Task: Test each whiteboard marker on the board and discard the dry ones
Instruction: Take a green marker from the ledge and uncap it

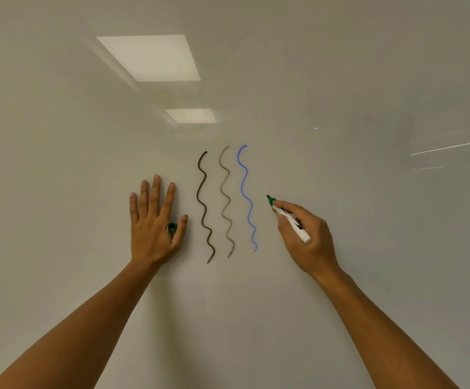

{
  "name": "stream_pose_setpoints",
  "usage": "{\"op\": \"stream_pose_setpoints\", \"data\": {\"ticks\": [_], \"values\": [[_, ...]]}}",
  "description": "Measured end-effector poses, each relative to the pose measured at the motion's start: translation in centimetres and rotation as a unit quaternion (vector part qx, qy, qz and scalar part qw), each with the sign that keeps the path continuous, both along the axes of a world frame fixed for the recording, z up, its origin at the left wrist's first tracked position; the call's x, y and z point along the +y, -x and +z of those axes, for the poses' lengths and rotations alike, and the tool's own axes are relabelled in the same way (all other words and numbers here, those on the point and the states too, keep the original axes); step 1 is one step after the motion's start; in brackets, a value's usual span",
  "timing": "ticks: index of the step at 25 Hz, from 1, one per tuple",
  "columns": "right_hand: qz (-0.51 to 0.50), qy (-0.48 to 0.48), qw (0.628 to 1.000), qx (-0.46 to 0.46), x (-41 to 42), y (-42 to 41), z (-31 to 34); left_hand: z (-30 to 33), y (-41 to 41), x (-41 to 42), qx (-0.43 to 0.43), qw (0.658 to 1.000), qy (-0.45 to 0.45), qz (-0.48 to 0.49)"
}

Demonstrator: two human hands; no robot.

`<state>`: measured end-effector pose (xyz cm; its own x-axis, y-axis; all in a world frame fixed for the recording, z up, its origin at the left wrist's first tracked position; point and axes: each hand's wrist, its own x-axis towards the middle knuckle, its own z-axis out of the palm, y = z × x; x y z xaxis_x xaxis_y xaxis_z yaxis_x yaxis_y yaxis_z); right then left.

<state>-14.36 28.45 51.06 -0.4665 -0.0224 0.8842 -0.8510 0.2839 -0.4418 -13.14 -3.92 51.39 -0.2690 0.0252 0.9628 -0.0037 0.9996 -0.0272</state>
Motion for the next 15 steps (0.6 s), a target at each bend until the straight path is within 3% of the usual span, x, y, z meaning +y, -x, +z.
{"op": "stream_pose_setpoints", "data": {"ticks": [15], "values": [[-0.043,0.041,0.998,-0.003,0.4,-0.8,-7.4,-0.3,0.1,-0.1,0.001,1.0,-0.006,-0.014]]}}
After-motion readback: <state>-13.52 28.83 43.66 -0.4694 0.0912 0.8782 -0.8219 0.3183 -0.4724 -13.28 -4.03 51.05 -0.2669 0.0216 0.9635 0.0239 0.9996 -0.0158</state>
